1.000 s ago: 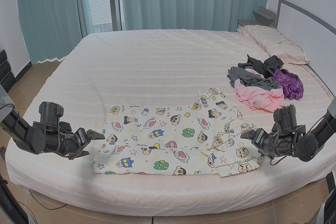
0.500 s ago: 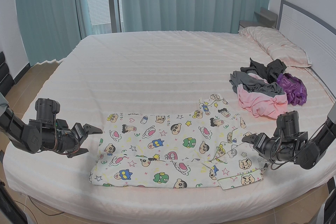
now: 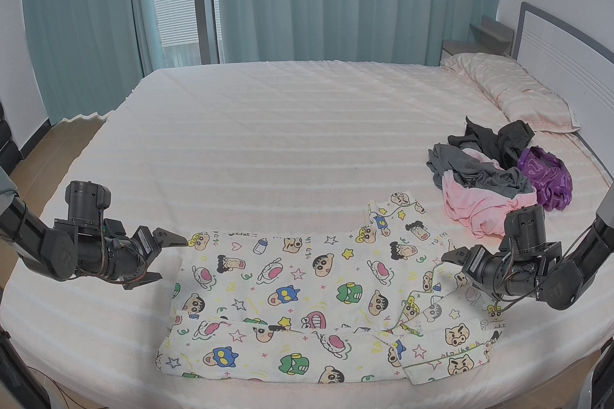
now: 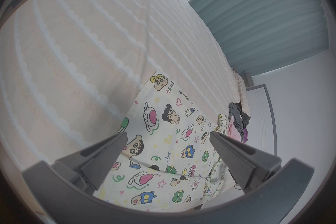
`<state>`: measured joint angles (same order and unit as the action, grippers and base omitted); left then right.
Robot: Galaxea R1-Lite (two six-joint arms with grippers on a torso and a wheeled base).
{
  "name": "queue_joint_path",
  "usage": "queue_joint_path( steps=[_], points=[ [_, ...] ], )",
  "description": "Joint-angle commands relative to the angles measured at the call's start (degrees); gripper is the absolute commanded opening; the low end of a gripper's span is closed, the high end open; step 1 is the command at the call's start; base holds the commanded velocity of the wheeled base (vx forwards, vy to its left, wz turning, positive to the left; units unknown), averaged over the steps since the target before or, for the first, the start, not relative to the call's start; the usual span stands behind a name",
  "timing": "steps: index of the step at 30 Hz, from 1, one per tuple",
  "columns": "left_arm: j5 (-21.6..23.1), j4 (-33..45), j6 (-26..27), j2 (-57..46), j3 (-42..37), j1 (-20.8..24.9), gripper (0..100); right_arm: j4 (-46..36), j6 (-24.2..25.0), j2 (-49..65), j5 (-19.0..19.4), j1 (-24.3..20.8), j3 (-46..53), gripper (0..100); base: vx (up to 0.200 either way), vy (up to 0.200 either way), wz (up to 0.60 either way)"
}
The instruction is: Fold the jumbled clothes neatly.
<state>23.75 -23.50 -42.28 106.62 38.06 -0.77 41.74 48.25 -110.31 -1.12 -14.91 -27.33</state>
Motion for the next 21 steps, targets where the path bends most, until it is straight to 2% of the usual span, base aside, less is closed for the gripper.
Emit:
queue_joint_path(
  steps=[1, 8, 12, 16, 21],
  points=[
    [-0.2, -0.1, 0.3, 1.7, 0.2, 0.1, 100, 0.0, 0.0, -0.2, 0.0, 0.0, 0.0, 100, 0.000, 0.000, 0.00],
    [-0.5, -2.1, 0.1, 5.2, 4.3, 0.3, 100, -0.1, -0.1, 0.6, 0.0, -0.1, 0.0, 100, 0.000, 0.000, 0.00],
    [-1.5, -1.6, -0.4, 13.3, 14.2, 0.9, 100, -0.1, -0.1, 0.3, 0.0, -0.1, 0.0, 100, 0.000, 0.000, 0.00],
    [-1.6, -1.5, 0.1, 21.3, 21.3, 1.0, 100, -0.2, -0.2, -0.1, 0.1, -0.1, 0.1, 100, 0.000, 0.000, 0.00],
    [-1.6, -1.5, 0.4, 26.3, 28.5, 1.6, 100, -0.2, -0.2, -0.1, 0.1, -0.1, 0.1, 100, 0.000, 0.000, 0.00]
  ],
)
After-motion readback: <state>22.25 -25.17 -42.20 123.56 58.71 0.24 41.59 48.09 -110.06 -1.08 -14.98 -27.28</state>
